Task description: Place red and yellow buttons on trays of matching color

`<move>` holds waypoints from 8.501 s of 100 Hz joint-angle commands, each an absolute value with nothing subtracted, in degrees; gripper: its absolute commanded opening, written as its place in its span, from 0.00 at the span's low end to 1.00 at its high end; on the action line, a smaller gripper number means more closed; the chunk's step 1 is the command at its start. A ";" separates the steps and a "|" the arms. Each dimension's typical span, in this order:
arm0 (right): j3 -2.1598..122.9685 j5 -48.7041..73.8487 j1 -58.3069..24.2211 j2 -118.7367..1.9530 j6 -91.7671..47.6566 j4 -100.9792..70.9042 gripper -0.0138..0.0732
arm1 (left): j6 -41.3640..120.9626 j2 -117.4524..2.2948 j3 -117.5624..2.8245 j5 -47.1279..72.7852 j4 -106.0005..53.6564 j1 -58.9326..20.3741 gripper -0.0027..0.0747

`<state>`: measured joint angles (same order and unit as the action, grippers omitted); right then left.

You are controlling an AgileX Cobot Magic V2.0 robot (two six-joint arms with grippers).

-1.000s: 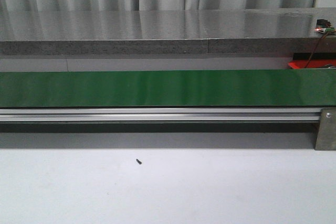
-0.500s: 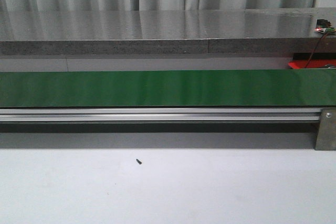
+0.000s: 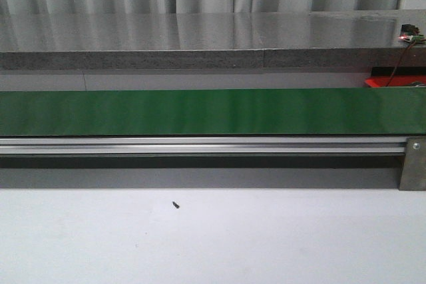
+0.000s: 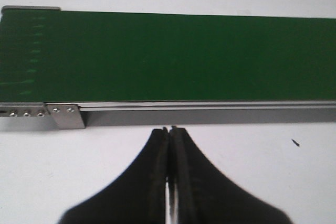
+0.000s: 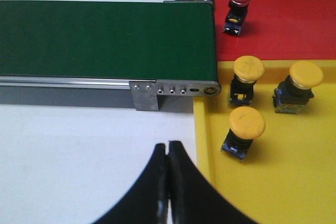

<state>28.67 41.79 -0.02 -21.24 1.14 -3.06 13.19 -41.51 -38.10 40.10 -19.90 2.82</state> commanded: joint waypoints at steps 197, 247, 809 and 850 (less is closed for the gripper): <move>30.03 38.08 -0.17 -21.46 0.68 -2.78 0.08 | 6.54 -114.20 -91.70 49.96 -21.12 29.91 0.74; 30.03 38.08 -0.17 -21.46 0.68 -2.78 0.08 | 6.69 -115.38 -91.70 48.49 -21.23 29.79 0.28; 30.03 38.08 -0.17 -21.46 0.68 -2.78 0.08 | 13.39 -105.17 -89.85 49.28 -16.75 18.77 0.59; 30.03 38.08 -0.17 -21.46 0.68 -2.78 0.08 | 19.11 -98.77 -89.85 55.51 -24.91 16.18 0.64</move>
